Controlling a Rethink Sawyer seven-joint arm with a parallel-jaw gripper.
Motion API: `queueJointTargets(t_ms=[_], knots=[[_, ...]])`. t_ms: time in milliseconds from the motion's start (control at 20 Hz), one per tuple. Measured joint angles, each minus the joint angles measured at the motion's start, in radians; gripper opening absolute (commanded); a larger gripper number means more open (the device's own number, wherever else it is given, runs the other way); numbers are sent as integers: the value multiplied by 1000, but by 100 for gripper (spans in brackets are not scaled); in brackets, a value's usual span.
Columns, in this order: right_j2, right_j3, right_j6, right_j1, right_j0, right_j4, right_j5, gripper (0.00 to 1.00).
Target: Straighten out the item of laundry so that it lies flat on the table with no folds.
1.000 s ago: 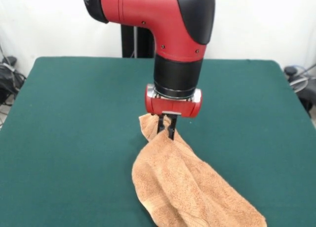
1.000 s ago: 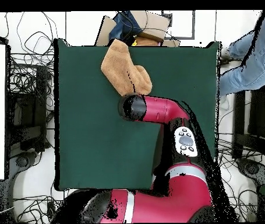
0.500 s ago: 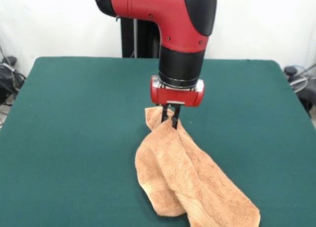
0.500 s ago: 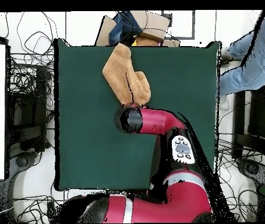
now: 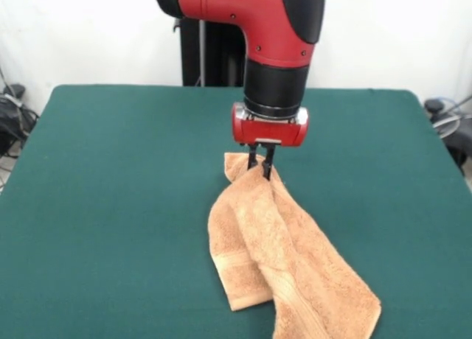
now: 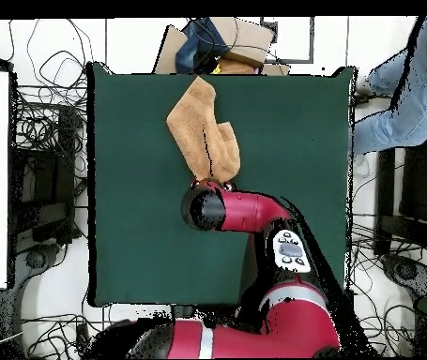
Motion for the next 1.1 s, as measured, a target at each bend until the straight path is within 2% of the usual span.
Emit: queueJointTargets(t_ms=[450,1100], knots=[[0,66,0,-4,-26,-38,-24,0],[0,88,0,-4,-77,-85,-24,0]])
